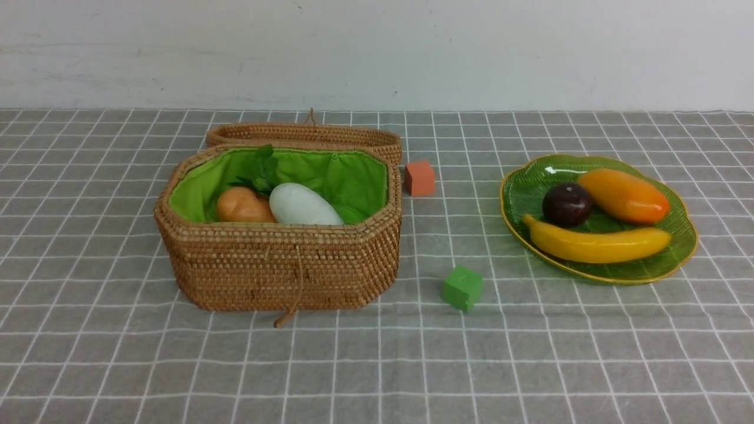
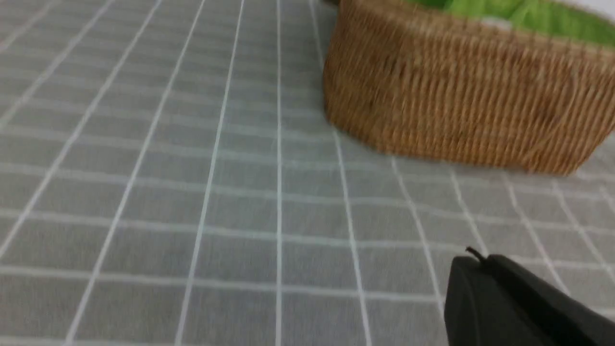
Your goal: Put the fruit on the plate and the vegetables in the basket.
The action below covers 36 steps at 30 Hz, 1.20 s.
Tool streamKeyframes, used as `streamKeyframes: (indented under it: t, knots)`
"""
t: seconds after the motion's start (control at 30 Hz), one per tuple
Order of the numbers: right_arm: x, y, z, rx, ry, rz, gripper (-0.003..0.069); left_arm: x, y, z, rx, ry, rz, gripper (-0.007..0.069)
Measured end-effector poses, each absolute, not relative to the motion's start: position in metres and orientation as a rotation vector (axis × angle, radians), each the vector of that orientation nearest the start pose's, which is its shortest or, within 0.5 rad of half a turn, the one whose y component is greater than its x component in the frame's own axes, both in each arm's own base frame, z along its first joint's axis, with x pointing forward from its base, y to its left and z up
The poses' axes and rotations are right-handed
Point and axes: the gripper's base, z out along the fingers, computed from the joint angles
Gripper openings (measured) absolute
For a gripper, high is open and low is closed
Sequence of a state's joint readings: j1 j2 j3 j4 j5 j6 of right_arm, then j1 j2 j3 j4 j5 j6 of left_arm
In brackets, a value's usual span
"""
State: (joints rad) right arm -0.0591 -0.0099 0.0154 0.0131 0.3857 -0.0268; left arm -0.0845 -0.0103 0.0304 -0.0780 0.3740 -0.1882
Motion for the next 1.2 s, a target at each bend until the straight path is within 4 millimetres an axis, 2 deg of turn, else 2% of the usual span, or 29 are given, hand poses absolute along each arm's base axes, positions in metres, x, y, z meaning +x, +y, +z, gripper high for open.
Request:
streamKeyframes:
  t: [0.23, 1.2]
  knots:
    - [0.0521, -0.0026, 0.1739, 0.038, 1.875, -0.046, 0.0009, 0.0520, -0.0071, 0.1688, -0.231, 1.886, -0.324, -0.0013]
    - [0.0521, -0.0026, 0.1739, 0.037, 1.875, -0.047, 0.0047, 0.0520, -0.0070, 0.1688, -0.238, 1.886, -0.328, -0.0013]
